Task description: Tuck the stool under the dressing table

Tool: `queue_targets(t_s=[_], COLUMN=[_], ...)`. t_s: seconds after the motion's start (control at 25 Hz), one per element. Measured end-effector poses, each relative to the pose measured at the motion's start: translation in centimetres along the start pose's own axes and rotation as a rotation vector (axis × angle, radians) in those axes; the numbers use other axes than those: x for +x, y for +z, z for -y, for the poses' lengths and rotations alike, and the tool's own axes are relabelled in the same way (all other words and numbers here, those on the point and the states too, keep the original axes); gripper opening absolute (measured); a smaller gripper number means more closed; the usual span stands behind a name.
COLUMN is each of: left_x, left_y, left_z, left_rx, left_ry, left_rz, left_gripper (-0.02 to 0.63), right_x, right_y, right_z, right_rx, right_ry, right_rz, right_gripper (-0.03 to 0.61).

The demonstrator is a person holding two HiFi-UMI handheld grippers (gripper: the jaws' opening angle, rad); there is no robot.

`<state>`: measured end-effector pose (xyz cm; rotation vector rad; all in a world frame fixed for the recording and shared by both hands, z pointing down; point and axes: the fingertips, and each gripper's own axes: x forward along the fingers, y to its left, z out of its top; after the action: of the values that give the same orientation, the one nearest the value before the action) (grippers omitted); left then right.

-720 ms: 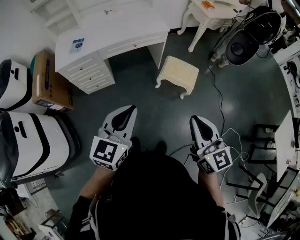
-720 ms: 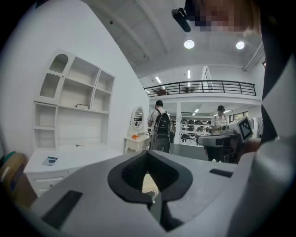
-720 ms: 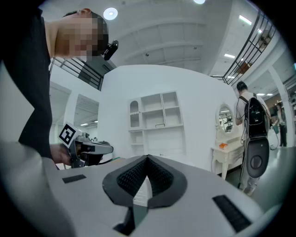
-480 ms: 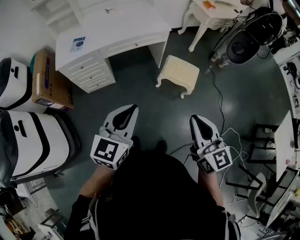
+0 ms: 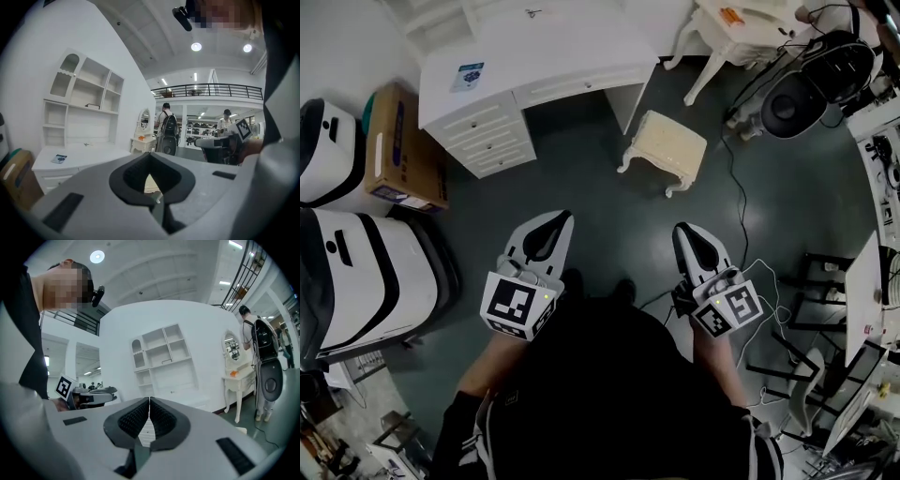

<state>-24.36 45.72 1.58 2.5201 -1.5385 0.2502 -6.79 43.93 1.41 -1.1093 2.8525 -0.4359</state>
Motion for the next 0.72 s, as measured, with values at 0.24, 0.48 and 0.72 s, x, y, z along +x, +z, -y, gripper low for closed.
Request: queue_targets(t_s=[0.24, 0.48, 0.72], left_x=[-1.7, -1.0, 2.8], left_y=[-1.1, -1.8, -1.1], left_z=[-2.9, -5.3, -5.3], left_rx=[-0.004, -0.023, -0.014], left_ry=[-0.019, -0.049, -0.097], left_rz=[-0.002, -0.021, -0.024], left_gripper=[0.006, 0.006, 0.006], right_x=[3.3, 5.0, 5.0], right_y=[-0.7, -1.7, -1.1], right_z=[-2.9, -3.6, -0.7], right_rx=[0.006, 0.017, 0.025], right_ry=[-0.001, -0.024, -0.069], right_rz=[-0.002, -0.03, -0.01], right_gripper=[0.021, 0.021, 0.021])
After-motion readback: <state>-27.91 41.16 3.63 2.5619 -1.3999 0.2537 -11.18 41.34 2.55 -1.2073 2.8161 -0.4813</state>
